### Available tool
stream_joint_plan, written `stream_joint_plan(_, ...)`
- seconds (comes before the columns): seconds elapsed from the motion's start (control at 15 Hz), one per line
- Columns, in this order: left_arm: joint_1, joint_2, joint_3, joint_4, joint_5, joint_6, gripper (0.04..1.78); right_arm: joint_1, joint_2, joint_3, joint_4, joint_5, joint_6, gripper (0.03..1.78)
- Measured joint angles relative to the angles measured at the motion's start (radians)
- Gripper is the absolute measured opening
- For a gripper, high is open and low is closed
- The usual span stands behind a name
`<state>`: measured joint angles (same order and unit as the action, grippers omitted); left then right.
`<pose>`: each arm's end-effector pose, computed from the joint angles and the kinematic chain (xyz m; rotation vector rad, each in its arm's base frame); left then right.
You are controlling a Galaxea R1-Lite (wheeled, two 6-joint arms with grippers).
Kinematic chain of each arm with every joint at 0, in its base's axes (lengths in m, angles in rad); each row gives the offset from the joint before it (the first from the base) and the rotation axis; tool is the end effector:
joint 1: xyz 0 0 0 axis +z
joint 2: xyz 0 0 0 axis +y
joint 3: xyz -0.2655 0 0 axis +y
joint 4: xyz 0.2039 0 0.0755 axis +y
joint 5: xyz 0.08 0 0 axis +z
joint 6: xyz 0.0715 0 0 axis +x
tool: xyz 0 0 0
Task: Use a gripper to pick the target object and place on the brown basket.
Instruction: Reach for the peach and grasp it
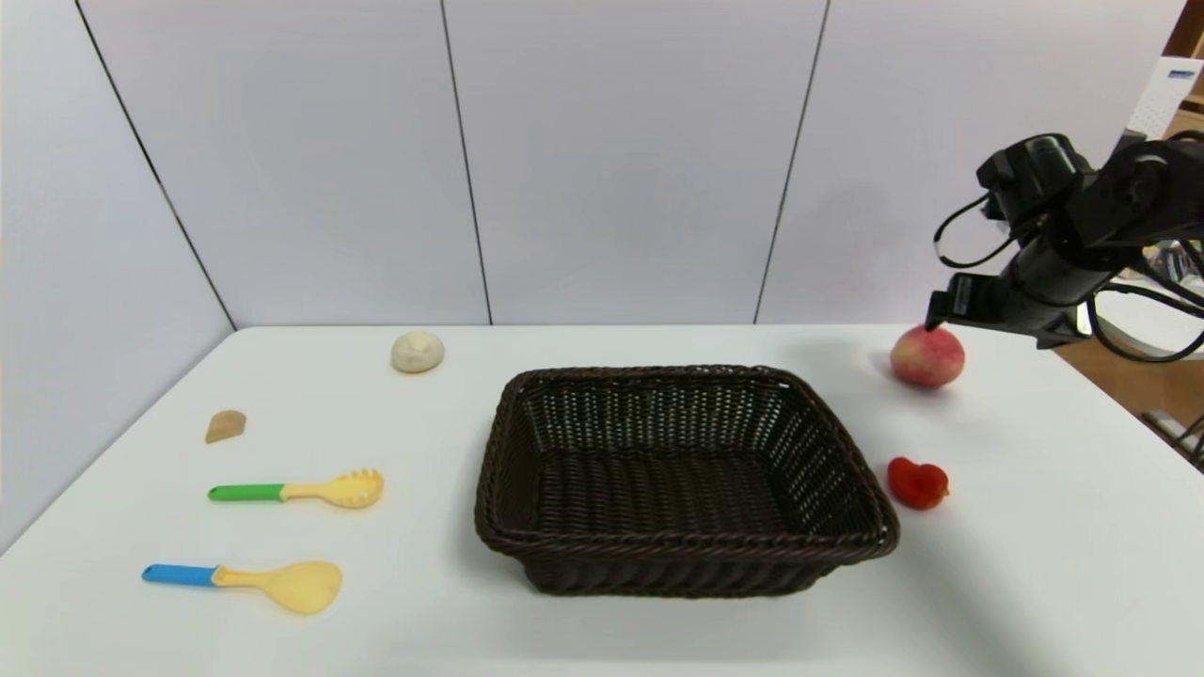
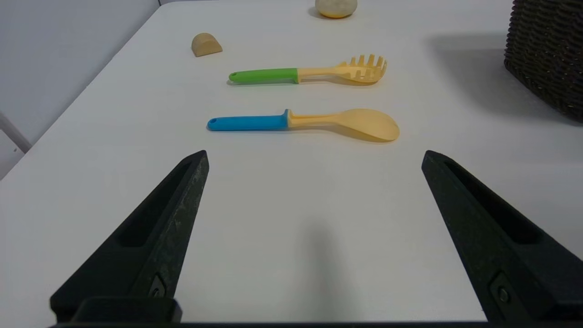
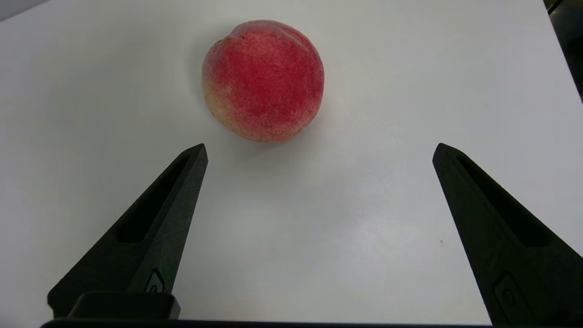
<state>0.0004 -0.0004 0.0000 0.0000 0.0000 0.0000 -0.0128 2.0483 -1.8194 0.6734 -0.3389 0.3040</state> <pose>0.0899 0.0000 0.0755 0.0000 -0.0004 0.0004 0.4288 -0.0293 0.1474 0.1335 0.8346 -0.4590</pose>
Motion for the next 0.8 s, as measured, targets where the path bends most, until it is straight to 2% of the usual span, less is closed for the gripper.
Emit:
stream_joint_plan(0.2,0.0,0.0,0.0,0.0,0.0,0.0,1.69,0.0,0.04,-0.064,-0.003,-0.024,-0.003,1.71)
stream_joint_plan(0.8,0.0,0.0,0.0,0.0,0.0,0.0,1.69,-0.008,0.155,-0.124,-0.005,-0.024,-0.005,1.71)
